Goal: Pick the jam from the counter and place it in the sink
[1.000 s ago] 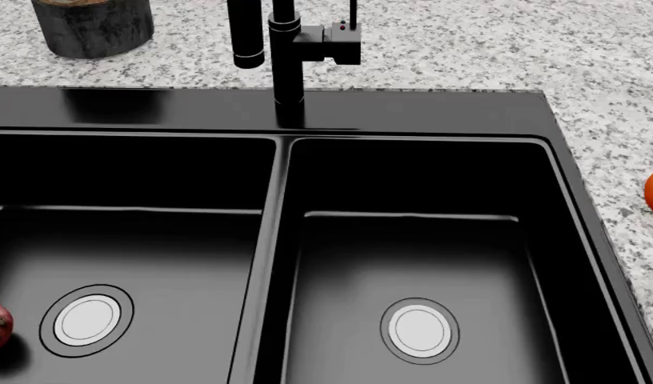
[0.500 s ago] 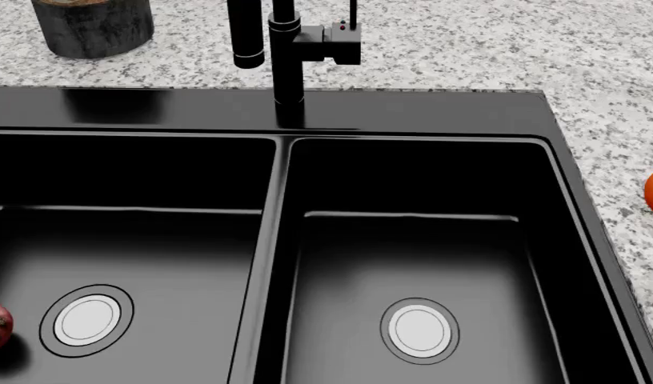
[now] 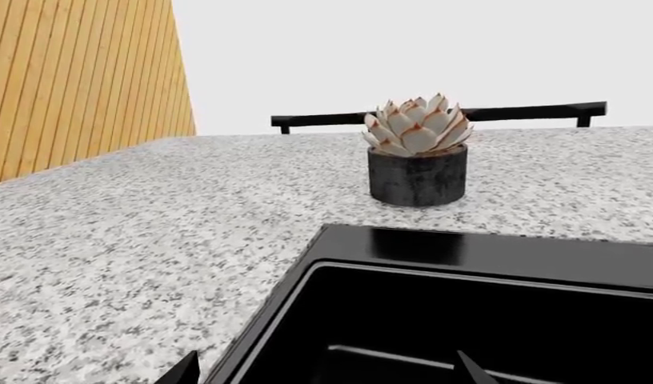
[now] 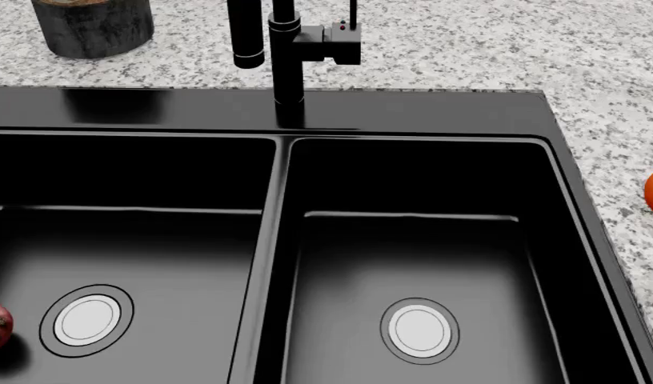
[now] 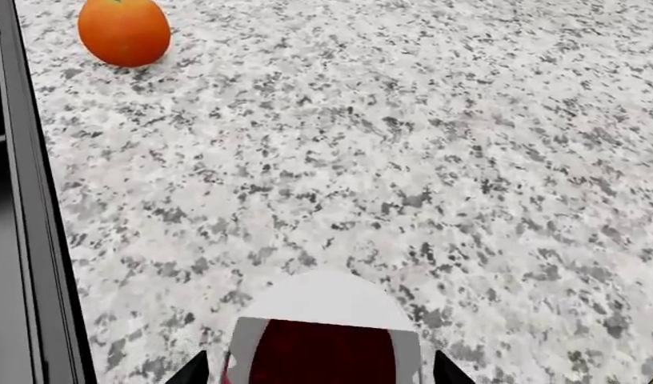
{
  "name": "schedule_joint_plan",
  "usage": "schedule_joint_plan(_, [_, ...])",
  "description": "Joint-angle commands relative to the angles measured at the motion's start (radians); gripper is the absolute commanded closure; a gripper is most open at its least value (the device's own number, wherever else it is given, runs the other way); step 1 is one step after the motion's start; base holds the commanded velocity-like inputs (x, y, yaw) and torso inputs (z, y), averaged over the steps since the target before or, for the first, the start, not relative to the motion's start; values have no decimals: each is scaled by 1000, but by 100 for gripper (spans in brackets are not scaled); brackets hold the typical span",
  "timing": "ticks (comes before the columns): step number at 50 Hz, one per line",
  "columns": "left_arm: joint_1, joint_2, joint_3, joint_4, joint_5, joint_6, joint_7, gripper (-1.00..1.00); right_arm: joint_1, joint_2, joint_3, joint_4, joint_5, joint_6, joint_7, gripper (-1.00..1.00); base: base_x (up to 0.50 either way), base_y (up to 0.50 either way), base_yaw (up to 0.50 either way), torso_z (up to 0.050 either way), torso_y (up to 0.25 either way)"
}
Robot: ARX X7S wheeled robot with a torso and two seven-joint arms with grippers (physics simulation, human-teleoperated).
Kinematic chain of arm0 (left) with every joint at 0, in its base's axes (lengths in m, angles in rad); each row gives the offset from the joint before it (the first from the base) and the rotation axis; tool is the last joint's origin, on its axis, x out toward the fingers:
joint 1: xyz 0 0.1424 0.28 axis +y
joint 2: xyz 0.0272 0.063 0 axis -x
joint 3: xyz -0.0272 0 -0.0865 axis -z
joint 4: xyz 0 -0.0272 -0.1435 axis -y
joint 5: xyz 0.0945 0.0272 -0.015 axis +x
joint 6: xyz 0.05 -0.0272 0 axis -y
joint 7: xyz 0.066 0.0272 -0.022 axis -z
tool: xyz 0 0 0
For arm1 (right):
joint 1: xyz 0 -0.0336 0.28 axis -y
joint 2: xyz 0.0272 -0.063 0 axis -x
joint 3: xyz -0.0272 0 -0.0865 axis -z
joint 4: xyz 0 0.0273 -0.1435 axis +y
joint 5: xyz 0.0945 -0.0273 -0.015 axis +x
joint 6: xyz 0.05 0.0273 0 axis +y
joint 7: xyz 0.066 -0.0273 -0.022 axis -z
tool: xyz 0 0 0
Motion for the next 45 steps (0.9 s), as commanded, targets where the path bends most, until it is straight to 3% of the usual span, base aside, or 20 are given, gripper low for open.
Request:
schedule_joint_plan(1, [-5,0,0,3,-5,-5,-3,-100,-10,-12,-14,4,-35,11,-22,100,0,0,0,0,0])
schedule_joint_plan(8, [8,-4,1,-23,1,30,4,-100,-5,0,28,-43,-95,19,-35,100,0,0,0,0,0])
schedule_joint_plan(13, [4,-7,2,-28,0,32,6,-100,46,78,28,-73,-54,-7,-18,100,0,0,0,0,0])
schedule_joint_plan(19, [8,-7,3,-42,0,52,11,-100,203,367,-204,-88,50,-265,-20,100,0,0,0,0,0])
schedule_joint_plan(22, [12,-7,3,-43,0,56,12,-100,181,557,-305,-81,62,-465,-104,100,0,0,0,0,0])
schedule_joint_plan(23, [11,-7,3,-40,-2,53,11,-100,184,557,-303,-82,56,-470,-120,100,0,0,0,0,0])
schedule_joint_plan(25, [10,-8,3,-43,-2,57,12,-100,484,257,-603,57,-22,-170,-79,100,0,0,0,0,0])
schedule_joint_plan(26, [12,-9,6,-44,0,61,13,-100,634,151,-753,85,58,-20,15,100,0,0,0,0,0])
schedule_joint_plan(29, [9,-8,5,-42,-3,58,12,-100,1084,36,-1152,155,3,62,-29,100,0,0,0,0,0])
schedule_joint_plan(32, [10,-10,10,-38,-2,55,10,-100,1518,-72,-1215,235,-101,96,-122,100,0,0,0,0,0])
schedule_joint_plan(38, [16,-15,22,-76,8,101,22,-100,1625,-251,-1337,396,-330,100,-364,100,0,0,0,0,2])
schedule_joint_plan(45, [16,-13,31,-82,11,109,19,-100,1661,-368,-1435,534,-474,55,-530,100,0,0,0,0,0])
